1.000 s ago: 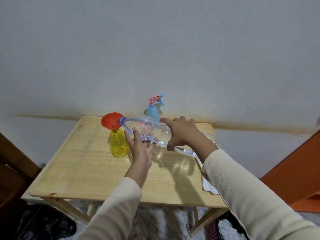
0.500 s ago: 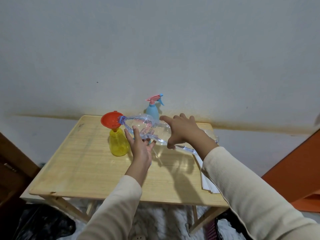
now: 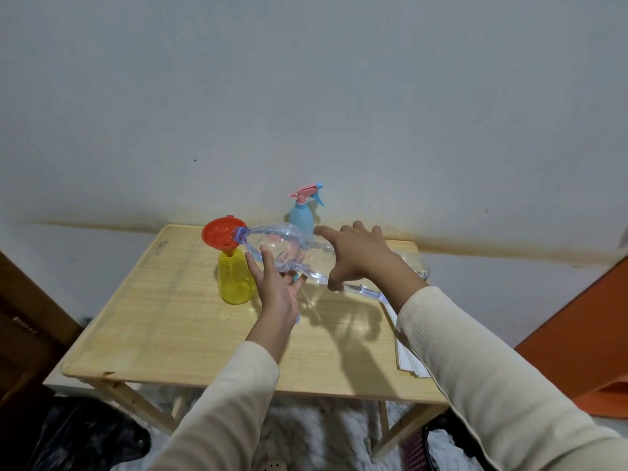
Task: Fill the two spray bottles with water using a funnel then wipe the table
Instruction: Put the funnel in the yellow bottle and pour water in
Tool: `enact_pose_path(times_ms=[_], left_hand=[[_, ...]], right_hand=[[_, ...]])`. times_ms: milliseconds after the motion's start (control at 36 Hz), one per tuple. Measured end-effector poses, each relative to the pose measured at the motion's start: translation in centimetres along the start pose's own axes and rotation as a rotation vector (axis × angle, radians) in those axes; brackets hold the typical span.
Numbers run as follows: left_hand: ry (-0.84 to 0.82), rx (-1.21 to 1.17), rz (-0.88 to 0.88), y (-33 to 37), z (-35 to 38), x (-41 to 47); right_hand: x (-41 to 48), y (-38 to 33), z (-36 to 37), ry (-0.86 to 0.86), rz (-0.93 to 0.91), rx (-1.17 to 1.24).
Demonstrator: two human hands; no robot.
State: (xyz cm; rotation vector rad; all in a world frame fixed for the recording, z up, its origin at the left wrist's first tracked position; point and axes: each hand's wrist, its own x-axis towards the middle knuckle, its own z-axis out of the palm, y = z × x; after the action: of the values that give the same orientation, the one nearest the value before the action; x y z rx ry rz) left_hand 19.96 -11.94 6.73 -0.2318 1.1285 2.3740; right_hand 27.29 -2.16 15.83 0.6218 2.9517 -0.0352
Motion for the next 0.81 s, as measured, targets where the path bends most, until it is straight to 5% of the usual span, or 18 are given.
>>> enact_pose_path(times_ms=[583, 806], left_hand=[[-0.042, 0.160, 0.108, 1.2, -0.4, 0.2], [-0.193, 0.322, 0.248, 1.2, 2.2, 0.5]], right_hand=[[-0.2, 0.4, 3.8, 0.052, 0.032, 0.261], [-0.6, 2.5, 6.1, 0.183, 0.093, 0.551]])
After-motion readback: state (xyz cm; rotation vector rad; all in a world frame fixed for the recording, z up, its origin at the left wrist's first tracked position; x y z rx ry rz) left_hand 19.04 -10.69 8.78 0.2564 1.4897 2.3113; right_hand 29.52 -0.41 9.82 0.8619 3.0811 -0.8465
